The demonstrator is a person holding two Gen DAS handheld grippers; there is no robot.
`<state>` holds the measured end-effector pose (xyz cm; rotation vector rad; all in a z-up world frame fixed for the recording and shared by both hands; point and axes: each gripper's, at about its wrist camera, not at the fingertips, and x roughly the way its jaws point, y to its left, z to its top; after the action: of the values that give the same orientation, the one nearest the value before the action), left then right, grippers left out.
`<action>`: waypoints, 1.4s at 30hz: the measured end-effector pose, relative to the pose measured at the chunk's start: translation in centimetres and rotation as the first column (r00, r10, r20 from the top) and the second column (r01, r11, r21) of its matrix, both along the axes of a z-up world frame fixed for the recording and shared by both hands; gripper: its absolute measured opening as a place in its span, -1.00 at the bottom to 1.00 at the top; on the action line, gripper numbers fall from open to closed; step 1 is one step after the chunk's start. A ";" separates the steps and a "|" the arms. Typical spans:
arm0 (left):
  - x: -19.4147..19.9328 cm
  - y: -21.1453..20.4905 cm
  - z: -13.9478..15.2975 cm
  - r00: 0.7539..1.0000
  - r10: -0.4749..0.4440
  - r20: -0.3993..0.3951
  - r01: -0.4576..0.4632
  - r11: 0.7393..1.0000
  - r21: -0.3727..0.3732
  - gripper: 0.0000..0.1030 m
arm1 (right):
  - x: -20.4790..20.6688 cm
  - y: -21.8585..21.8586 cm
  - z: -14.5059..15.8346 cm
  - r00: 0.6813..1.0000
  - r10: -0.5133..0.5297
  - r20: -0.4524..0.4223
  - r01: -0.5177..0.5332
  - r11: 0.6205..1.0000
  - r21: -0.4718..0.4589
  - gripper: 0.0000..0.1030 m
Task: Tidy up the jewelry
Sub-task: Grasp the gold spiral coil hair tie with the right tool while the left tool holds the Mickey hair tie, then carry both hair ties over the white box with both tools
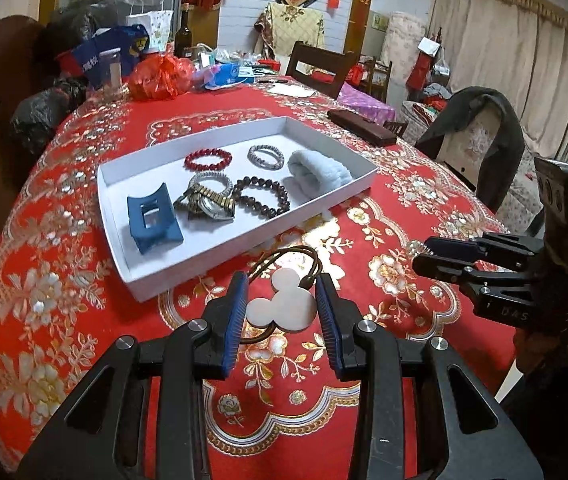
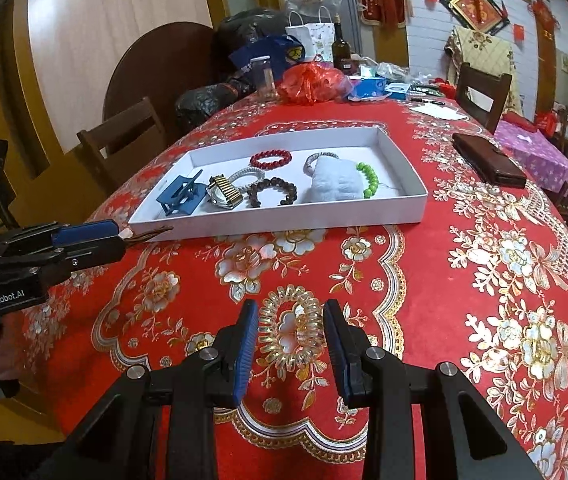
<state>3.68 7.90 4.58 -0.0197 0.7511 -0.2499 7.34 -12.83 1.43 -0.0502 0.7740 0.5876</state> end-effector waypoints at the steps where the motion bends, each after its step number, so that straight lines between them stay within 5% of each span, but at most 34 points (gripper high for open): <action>1: 0.0 0.1 0.1 1.000 0.007 0.002 -0.007 1.000 -0.002 -0.35 | 0.0 0.0 0.1 1.000 -0.001 0.001 0.001 1.000 0.001 -0.38; 15: 2.3 1.8 3.3 0.997 0.069 0.039 -0.067 0.997 -0.028 -0.35 | 3.0 1.2 4.8 1.000 -0.012 0.016 0.011 0.998 0.070 -0.38; 28: 10.8 6.4 6.6 0.985 0.170 0.025 -0.169 0.985 -0.022 -0.35 | 10.8 6.4 8.6 1.000 0.006 0.014 -0.006 1.000 -0.022 -0.38; 36: 17.8 8.1 4.3 0.974 0.220 -0.061 -0.217 0.975 0.052 -0.35 | 15.5 10.4 8.0 1.000 0.011 -0.011 -0.012 0.998 -0.056 -0.37; 42: 21.4 8.1 0.9 0.963 0.241 -0.117 -0.227 0.966 0.122 -0.35 | 19.7 10.8 4.7 0.996 -0.038 -0.084 0.030 0.995 -0.095 -0.37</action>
<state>25.07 16.02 5.46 -0.0229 0.8842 0.0186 27.04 -2.04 6.13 -0.0980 0.8840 0.5238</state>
